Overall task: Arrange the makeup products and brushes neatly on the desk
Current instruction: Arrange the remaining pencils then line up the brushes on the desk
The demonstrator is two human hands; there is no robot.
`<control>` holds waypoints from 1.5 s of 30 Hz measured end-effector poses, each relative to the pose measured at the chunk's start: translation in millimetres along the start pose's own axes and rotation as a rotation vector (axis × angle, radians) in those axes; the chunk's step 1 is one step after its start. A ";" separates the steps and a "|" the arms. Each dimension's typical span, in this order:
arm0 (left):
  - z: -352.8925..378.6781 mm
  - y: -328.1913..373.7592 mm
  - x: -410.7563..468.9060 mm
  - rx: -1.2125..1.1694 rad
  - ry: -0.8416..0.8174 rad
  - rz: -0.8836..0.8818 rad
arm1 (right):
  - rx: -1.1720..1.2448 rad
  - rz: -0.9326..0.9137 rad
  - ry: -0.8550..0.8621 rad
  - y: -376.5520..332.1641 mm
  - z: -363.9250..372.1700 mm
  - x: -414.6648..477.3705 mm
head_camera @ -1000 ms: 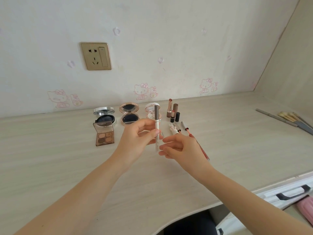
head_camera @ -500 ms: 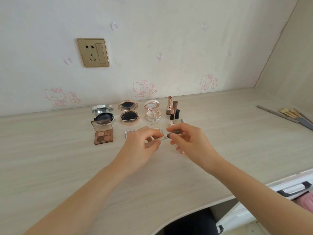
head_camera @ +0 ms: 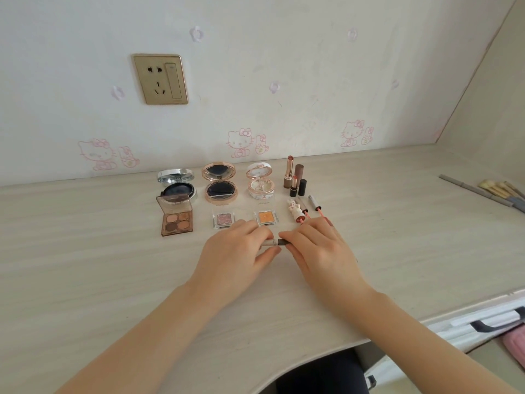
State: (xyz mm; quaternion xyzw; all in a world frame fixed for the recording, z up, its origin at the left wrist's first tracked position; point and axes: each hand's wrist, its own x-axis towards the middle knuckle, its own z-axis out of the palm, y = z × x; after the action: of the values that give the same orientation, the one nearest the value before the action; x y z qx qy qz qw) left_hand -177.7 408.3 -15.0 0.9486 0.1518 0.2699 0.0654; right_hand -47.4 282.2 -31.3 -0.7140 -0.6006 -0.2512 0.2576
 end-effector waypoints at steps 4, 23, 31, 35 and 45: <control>0.9 -2.4 -0.7 0.103 0.044 0.059 | 0.033 -0.034 0.061 -4.0 3.5 -3.8; 3.5 -2.5 -5.0 0.166 -0.019 0.013 | 0.065 -0.036 0.082 -6.3 -1.4 -6.6; 6.9 -7.1 -6.2 0.180 -0.010 0.027 | 0.083 -0.051 0.083 -5.8 0.3 -9.4; 5.7 -13.6 -5.6 0.211 -0.040 -0.010 | 0.092 -0.045 0.096 -5.3 1.7 -11.3; -3.4 -9.1 -4.6 0.114 -0.057 0.058 | 0.120 0.081 0.195 -0.8 1.3 -9.1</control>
State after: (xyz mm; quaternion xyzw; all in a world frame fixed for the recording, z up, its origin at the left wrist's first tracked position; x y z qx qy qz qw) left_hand -185.5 415.5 -16.3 0.9621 0.1372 0.2356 0.0077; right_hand -49.6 276.6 -38.3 -0.6932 -0.5575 -0.2724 0.3667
